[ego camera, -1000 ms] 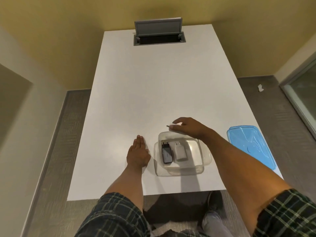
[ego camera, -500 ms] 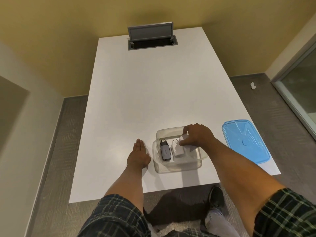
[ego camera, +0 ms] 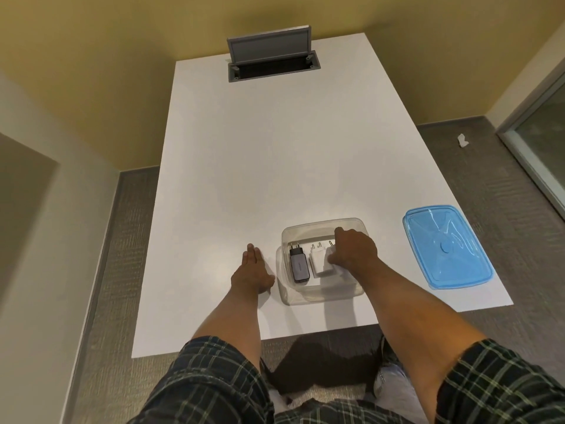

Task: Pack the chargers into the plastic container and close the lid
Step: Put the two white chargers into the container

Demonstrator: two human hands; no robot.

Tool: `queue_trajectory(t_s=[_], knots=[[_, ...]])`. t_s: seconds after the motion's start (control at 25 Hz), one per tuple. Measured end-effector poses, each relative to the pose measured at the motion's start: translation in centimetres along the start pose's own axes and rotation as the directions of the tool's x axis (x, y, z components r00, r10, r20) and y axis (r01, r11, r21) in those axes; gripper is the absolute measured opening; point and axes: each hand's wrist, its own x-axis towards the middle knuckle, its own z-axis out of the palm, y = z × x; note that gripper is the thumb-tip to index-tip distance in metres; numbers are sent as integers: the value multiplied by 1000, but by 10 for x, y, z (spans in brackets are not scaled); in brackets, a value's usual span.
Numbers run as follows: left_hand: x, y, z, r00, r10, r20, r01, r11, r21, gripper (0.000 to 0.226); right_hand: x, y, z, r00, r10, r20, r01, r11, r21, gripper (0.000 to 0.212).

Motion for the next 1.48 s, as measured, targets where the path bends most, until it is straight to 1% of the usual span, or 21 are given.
queue_trajectory(t_s=[0.28, 0.64, 0.8, 1.28, 1.4, 1.48], knots=[[4, 3, 0, 999, -25, 27, 25, 1000, 9, 91, 4, 4, 2, 999, 28, 35, -26, 999, -37, 24], [7, 4, -1, 997, -58, 43, 58, 998, 16, 90, 12, 1, 1, 992, 45, 122, -44, 999, -9, 33], [9, 4, -1, 997, -58, 54, 57, 998, 33, 90, 14, 2, 1, 993, 23, 118, -17, 998, -55, 29], [5, 4, -1, 999, -35, 33, 33, 997, 65, 88, 13, 8, -3, 996, -20, 85, 24, 998, -56, 32], [5, 4, -4, 999, -30, 8, 30, 997, 73, 81, 12, 8, -1, 996, -30, 78, 34, 998, -52, 30], [4, 6, -10, 998, -28, -63, 34, 994, 99, 70, 9, 8, -2, 998, -51, 29, 53, 995, -84, 27]])
